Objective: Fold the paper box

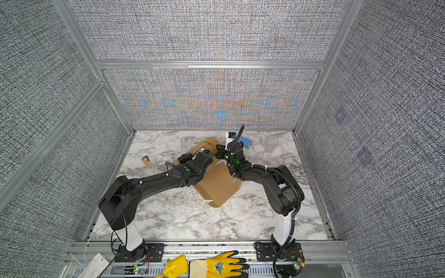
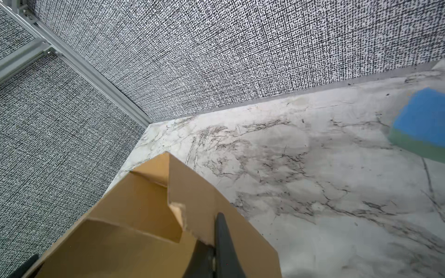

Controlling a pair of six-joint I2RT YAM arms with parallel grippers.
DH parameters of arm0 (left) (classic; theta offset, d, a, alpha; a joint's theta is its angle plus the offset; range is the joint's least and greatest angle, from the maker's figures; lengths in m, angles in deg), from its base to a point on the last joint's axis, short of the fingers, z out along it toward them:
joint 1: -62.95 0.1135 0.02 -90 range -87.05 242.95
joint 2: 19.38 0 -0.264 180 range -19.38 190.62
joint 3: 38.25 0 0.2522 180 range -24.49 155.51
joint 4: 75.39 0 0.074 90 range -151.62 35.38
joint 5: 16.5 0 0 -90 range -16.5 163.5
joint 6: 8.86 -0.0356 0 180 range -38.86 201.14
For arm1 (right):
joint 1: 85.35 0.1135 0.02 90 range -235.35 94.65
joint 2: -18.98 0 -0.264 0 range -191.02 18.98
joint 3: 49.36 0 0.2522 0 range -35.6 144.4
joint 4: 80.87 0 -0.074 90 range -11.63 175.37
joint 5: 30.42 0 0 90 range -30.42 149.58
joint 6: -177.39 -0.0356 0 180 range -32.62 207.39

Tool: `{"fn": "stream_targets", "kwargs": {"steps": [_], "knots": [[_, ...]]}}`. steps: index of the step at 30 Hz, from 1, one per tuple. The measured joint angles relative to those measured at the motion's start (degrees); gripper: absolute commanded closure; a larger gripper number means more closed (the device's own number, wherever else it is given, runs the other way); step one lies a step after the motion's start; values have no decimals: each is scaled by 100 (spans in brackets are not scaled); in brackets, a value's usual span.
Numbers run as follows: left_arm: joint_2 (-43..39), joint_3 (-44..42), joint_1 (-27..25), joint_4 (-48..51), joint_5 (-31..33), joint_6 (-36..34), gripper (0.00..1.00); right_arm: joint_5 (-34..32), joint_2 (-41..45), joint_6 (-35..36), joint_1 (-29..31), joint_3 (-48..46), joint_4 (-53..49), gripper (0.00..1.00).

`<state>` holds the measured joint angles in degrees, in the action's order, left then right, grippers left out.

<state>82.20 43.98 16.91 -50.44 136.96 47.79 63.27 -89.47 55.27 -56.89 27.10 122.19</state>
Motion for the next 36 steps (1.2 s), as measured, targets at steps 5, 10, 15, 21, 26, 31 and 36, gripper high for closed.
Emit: {"fn": "stream_targets", "kwargs": {"steps": [5,10,15,21,26,31,36], "knots": [[22,118,74,-59,-216,-111,100,-98,4,11,46,28,-42,100],[22,146,81,153,-254,87,100,-308,251,59,225,-96,-114,100],[22,153,72,286,-352,291,100,-632,509,90,437,-251,-428,100],[-4,160,31,404,-389,455,100,-997,673,15,656,-310,-684,100],[-55,236,26,632,-514,638,100,-1121,750,-7,730,-415,-691,100],[-74,208,-63,734,-540,634,100,-1093,721,44,741,-826,-264,100],[-68,37,-284,688,-341,568,100,-1082,658,63,739,-1132,221,100]]}}
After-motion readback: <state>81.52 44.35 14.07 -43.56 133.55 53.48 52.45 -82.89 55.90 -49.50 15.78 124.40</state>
